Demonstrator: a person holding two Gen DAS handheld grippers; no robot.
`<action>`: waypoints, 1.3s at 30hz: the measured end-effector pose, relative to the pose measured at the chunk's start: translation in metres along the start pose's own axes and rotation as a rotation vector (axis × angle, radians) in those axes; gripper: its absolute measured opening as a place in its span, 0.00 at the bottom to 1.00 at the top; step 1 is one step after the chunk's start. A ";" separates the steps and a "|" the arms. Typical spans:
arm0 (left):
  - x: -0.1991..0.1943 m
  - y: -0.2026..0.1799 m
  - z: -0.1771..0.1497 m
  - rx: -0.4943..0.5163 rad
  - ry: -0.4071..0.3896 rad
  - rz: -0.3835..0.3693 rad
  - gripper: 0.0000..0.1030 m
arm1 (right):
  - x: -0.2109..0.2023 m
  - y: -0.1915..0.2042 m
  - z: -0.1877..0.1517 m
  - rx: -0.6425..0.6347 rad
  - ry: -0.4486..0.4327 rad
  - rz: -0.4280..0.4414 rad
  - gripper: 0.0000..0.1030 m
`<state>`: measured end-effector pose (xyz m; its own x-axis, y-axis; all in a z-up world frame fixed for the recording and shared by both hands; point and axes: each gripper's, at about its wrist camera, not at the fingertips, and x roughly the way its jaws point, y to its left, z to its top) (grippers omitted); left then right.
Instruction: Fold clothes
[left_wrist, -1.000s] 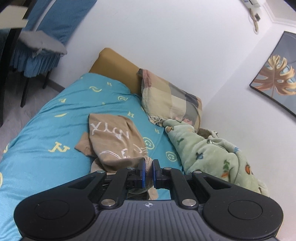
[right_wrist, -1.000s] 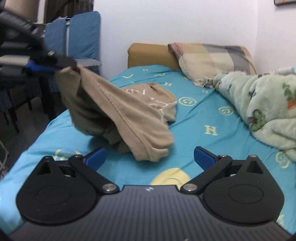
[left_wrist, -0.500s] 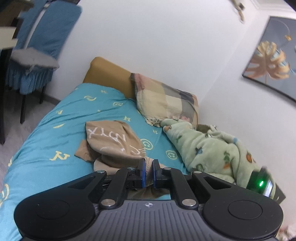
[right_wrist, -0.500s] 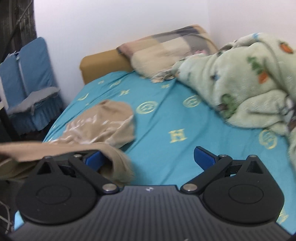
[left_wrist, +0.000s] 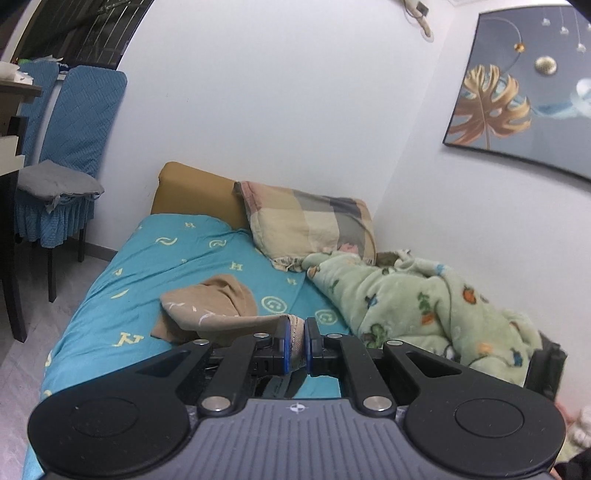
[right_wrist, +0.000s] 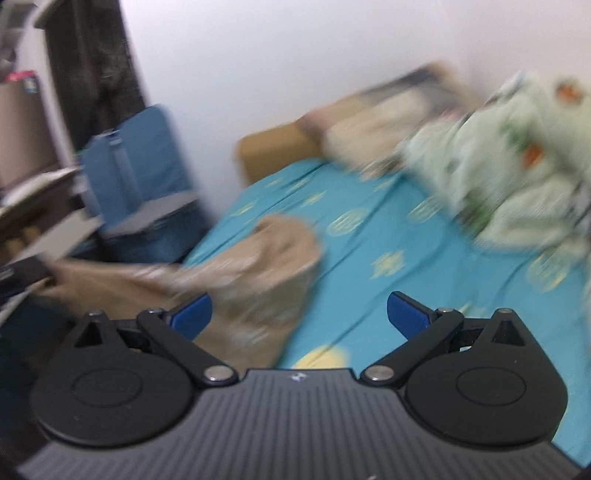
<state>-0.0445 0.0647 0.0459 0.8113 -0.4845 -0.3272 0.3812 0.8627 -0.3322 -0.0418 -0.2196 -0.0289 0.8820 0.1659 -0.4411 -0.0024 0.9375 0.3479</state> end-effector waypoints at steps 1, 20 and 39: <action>0.002 -0.002 -0.001 0.006 -0.005 -0.001 0.08 | 0.002 0.006 -0.009 -0.002 0.024 0.037 1.00; 0.037 -0.017 -0.021 0.034 -0.012 -0.018 0.08 | 0.102 0.004 -0.042 0.060 0.249 -0.095 1.00; 0.008 0.020 -0.026 -0.080 0.179 0.066 0.09 | -0.059 0.045 0.039 -0.291 -0.368 -0.206 1.00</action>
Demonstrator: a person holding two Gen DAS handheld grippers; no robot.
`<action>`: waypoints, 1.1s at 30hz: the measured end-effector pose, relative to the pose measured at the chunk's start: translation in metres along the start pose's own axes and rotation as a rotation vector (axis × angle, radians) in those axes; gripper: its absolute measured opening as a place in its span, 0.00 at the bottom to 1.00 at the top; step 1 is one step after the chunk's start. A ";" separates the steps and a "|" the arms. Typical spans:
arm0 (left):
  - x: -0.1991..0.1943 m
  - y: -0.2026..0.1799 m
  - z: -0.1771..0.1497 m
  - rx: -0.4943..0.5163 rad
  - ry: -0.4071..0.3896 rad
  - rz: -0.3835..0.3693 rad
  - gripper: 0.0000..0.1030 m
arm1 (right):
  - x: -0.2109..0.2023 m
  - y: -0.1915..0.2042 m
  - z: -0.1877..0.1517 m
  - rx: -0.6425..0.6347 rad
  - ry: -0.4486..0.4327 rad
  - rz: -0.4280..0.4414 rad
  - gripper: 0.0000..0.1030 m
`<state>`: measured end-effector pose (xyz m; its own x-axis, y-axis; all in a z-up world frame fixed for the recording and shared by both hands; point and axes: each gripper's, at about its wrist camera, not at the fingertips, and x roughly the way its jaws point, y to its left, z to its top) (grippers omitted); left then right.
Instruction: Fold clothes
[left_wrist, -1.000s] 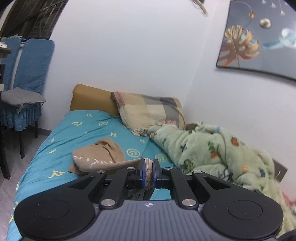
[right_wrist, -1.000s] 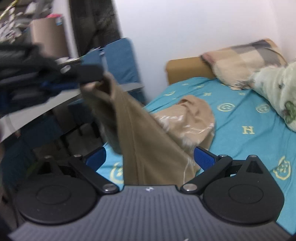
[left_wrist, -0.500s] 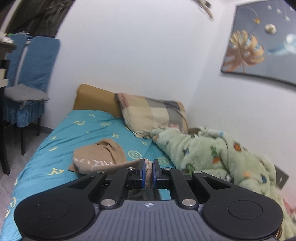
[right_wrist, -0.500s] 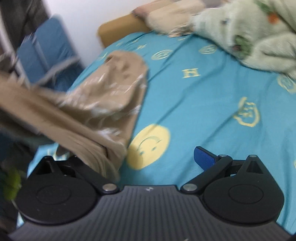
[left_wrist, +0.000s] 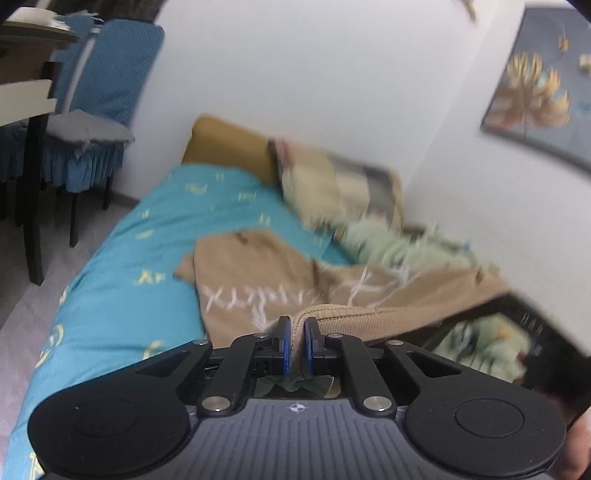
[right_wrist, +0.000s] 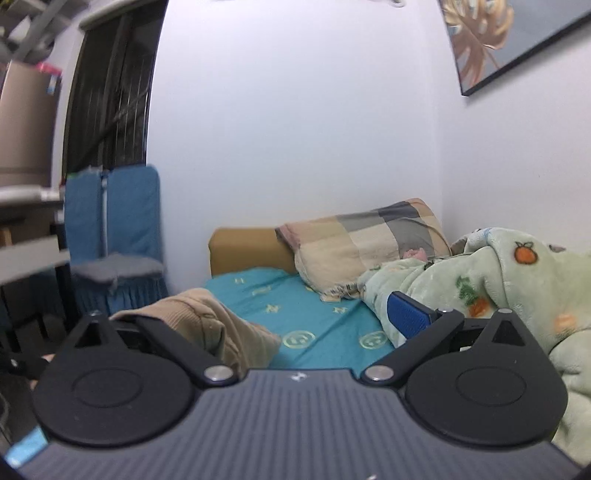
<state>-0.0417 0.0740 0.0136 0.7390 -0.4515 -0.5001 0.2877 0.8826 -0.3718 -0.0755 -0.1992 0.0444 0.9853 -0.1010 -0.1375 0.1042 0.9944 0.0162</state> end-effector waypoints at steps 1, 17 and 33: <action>0.007 -0.004 -0.004 0.021 0.034 0.000 0.09 | -0.003 -0.003 -0.002 -0.010 0.005 0.007 1.00; 0.091 -0.111 -0.076 0.366 0.167 0.099 0.79 | 0.012 -0.027 -0.022 0.029 0.097 0.040 1.00; 0.047 -0.051 -0.045 -0.040 -0.087 0.590 0.86 | 0.035 -0.078 -0.043 0.147 0.111 -0.083 1.00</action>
<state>-0.0493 0.0015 -0.0259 0.8148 0.1274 -0.5655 -0.2082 0.9748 -0.0805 -0.0551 -0.2789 -0.0046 0.9523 -0.1707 -0.2531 0.2115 0.9668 0.1437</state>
